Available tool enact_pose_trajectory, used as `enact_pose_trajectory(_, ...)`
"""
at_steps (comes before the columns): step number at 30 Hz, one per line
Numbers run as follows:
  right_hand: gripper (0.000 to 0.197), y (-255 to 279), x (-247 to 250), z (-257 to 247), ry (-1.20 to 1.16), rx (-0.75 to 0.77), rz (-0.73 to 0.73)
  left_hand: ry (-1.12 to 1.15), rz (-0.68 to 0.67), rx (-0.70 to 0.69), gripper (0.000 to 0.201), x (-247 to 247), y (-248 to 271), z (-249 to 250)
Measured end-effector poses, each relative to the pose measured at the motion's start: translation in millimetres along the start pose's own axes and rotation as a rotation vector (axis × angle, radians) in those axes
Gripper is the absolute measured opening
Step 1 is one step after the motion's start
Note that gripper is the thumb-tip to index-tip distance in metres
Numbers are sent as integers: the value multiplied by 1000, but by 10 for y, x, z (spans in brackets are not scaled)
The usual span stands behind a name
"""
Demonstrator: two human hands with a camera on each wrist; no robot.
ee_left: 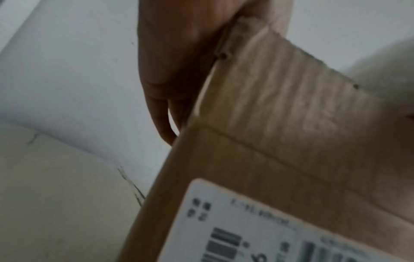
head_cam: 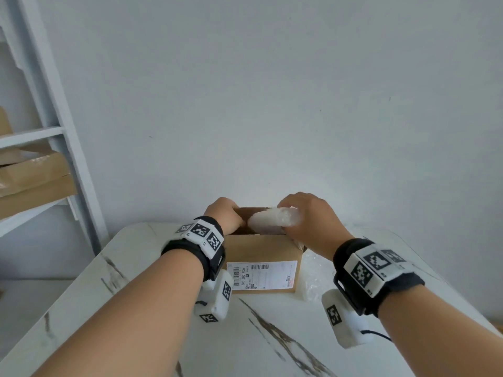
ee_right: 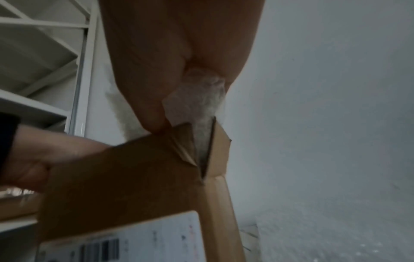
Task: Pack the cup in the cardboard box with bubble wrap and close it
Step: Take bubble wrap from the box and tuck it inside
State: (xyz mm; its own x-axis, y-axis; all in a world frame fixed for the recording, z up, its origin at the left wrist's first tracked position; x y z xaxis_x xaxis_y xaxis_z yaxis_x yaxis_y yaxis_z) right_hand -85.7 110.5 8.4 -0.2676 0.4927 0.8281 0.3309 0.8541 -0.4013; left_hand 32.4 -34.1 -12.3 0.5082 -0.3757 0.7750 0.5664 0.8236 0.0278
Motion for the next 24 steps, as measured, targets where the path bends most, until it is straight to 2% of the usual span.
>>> enact_pose_trajectory(2,28,15,-16,40,-9,-17,-45,-52,80,-23,26,-20,9,-39)
enact_pose_trajectory(4,19,28,-12,30,60,15,-78,-81,136,-53,28,-24,112,-43)
enact_pose_trajectory(6,19,89,-27,-8,198,101,-76,-77,197,-115,24,-24,251,-41)
enact_pose_trajectory(8,22,218,-52,-47,341,214,1,-78,253,-175,19,-31,395,-57)
enact_pose_trajectory(11,24,455,-39,-120,288,362,222,-26,325,-251,18,-14,561,-99)
enact_pose_trajectory(14,23,568,-1,-248,326,466,328,72,327,-281,14,5,649,-145)
enact_pose_trajectory(17,23,558,-55,-309,354,496,208,188,308,-286,10,8,687,-183)
enact_pose_trajectory(21,23,519,-165,-357,416,498,10,222,270,-307,9,-1,716,-179)
enact_pose_trajectory(23,31,504,-187,-410,452,480,-29,217,280,-313,10,1,724,-186)
enact_pose_trajectory(24,39,495,-223,-432,490,455,-97,211,295,-311,11,9,724,-197)
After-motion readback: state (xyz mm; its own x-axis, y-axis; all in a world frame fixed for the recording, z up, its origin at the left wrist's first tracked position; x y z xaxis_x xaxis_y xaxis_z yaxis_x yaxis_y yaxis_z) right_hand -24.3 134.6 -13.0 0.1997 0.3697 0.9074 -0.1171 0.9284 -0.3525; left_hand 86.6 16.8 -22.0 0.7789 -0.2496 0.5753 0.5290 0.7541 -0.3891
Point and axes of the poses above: each hand's wrist, its own y-axis away from the middle knuckle, its own x-axis out of the back of the hand, z = x × y, the point moved 2 cm from there along -y, towards the middle knuckle, and after that the axes turned 2 degrees about -z, right-handed, at the moved point
